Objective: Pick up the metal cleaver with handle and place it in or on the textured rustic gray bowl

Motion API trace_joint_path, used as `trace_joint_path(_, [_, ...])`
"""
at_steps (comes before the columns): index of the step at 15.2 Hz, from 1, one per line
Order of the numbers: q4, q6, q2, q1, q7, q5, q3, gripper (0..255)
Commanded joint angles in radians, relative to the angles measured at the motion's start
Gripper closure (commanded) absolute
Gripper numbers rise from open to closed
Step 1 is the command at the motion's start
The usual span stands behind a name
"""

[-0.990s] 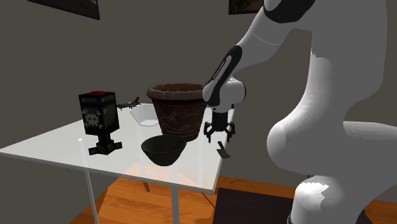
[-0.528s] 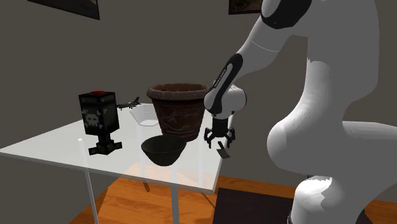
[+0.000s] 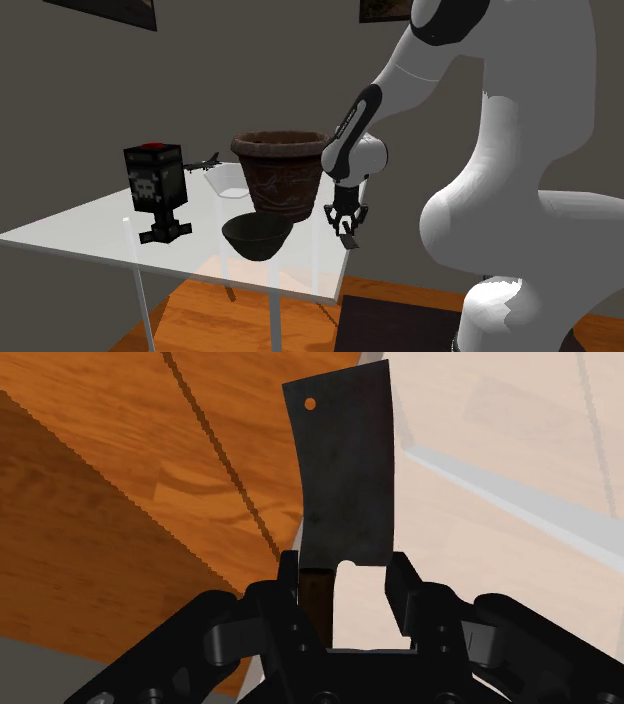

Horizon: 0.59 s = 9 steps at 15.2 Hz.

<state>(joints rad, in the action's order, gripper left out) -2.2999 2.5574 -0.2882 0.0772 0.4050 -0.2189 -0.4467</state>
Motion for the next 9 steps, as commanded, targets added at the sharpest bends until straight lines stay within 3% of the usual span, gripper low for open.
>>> trace_joint_path(1, [0.000,0.003,-0.003,0.002,0.000,0.001,-0.002,255])
trace_joint_path(9, [-0.001,-0.008,0.009,-0.002,-0.007,0.011,-0.008,255])
